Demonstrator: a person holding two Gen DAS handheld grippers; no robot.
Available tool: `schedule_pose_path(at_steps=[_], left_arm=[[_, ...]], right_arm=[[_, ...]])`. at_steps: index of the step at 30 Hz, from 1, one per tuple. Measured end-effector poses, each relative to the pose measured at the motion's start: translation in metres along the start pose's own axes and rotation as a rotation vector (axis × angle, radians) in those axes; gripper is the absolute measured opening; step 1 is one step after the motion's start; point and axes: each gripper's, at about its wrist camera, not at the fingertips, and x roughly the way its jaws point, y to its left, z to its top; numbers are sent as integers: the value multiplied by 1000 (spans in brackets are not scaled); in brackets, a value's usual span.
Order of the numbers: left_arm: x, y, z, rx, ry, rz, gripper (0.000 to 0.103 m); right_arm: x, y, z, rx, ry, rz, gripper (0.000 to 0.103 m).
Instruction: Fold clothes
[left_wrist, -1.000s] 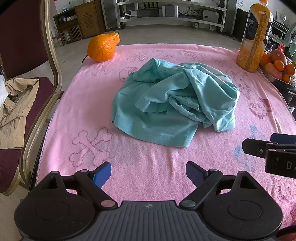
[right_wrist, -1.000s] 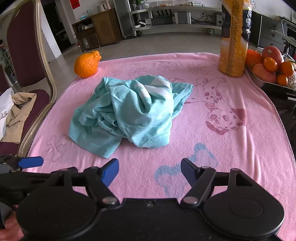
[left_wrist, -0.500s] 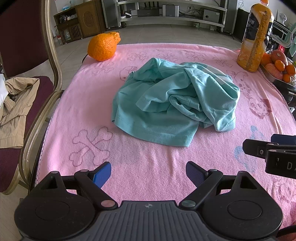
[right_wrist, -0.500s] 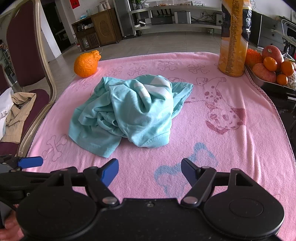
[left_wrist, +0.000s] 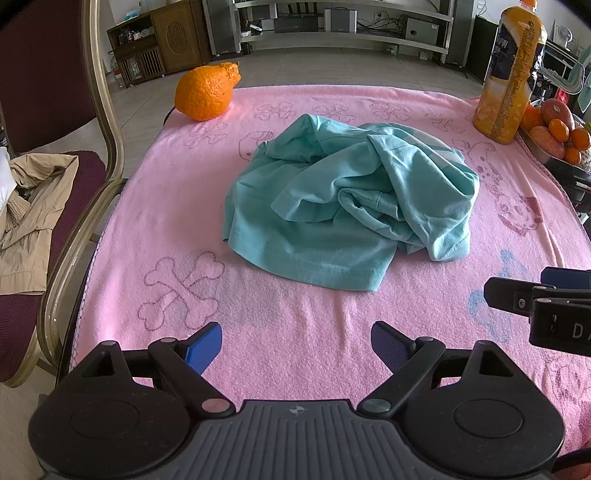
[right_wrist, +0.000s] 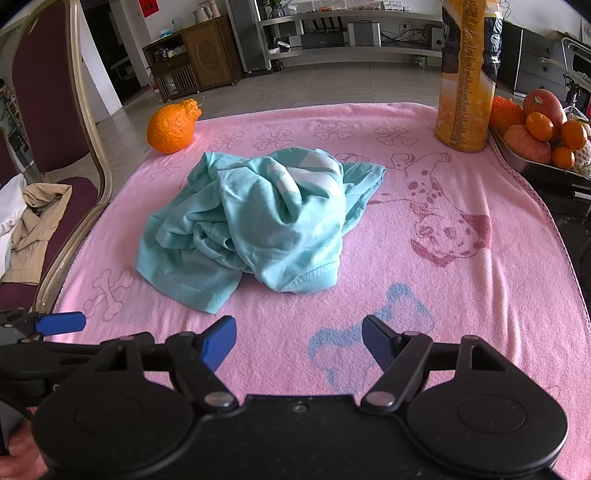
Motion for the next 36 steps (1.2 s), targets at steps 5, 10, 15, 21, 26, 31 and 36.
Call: schedule_pose_path(at_steps=[5, 10, 15, 21, 26, 31, 36], left_arm=[[1, -1, 0, 3, 2, -2, 89], [0, 1, 1, 3, 2, -2, 89], [-9, 22, 10, -57, -38, 0, 89], [-21, 53, 23, -151, -96, 8, 81], [-25, 74, 31, -213, -122, 10, 75], [-12, 78, 30, -215, -71, 3, 75], [-8, 80, 24, -204, -47, -1, 75]], right_arm=[[0, 0, 0, -2, 1, -1, 75], [0, 0, -1, 1, -1, -1, 75], [-8, -5, 1, 37, -50, 25, 75], [-24, -20, 20, 164, -97, 136, 75], [-36, -8, 64, 153, -108, 171, 75], [0, 18, 106, 78, -45, 131, 75], [63, 55, 116, -113, 18, 38, 75]])
